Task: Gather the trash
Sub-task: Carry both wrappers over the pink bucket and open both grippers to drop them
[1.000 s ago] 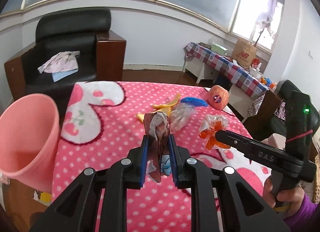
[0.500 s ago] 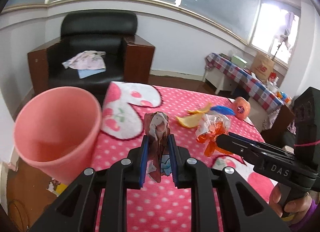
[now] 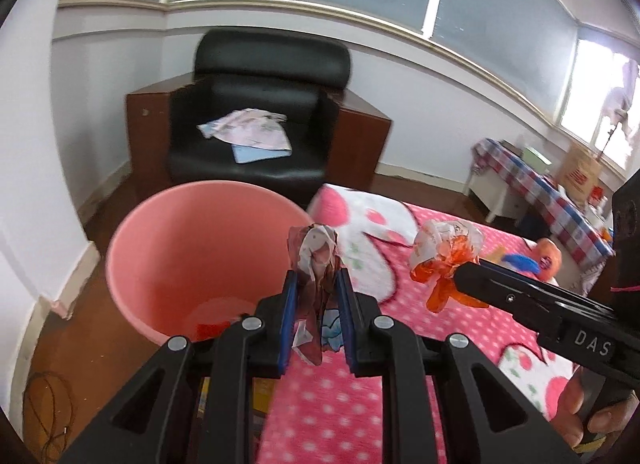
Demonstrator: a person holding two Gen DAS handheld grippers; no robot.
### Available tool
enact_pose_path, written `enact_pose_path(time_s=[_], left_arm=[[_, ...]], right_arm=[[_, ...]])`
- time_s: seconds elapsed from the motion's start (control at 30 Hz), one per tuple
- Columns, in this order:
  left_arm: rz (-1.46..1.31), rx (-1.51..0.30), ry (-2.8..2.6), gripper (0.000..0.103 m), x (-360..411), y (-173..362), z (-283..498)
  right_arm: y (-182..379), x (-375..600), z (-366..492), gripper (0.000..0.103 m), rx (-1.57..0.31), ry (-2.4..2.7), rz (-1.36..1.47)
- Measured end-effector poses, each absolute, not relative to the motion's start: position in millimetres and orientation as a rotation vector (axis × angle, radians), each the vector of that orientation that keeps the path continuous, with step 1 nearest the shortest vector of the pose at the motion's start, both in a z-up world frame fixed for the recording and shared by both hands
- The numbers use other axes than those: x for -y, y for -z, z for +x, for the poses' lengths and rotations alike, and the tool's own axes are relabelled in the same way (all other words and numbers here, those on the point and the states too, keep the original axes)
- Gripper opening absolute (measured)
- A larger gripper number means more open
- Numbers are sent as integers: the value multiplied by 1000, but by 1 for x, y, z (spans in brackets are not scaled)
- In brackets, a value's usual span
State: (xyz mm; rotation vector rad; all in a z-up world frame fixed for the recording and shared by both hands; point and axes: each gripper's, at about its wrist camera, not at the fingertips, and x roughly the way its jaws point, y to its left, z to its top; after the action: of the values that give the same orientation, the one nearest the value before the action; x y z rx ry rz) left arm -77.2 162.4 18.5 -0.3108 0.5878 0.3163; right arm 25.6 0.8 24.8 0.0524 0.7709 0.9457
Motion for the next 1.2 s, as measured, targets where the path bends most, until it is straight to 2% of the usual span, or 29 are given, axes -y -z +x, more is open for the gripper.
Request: enact_pose_path(time_s=[0.43, 0.87, 1.13, 1.2], left_arm=[[-314, -590, -473, 19, -218, -2, -79], [-336, -629, -513, 20, -244, 22, -80], [-348, -633, -523, 24, -251, 28, -79], [-354, -634, -521, 32, -252, 28, -80]], right_arm=[[-23, -80, 23, 30, -771, -1035, -34], [2, -114, 30, 30, -828, -1030, -84], [15, -122, 33, 30, -869, -1045, -86], [18, -125, 35, 31, -885, -1050, -85]])
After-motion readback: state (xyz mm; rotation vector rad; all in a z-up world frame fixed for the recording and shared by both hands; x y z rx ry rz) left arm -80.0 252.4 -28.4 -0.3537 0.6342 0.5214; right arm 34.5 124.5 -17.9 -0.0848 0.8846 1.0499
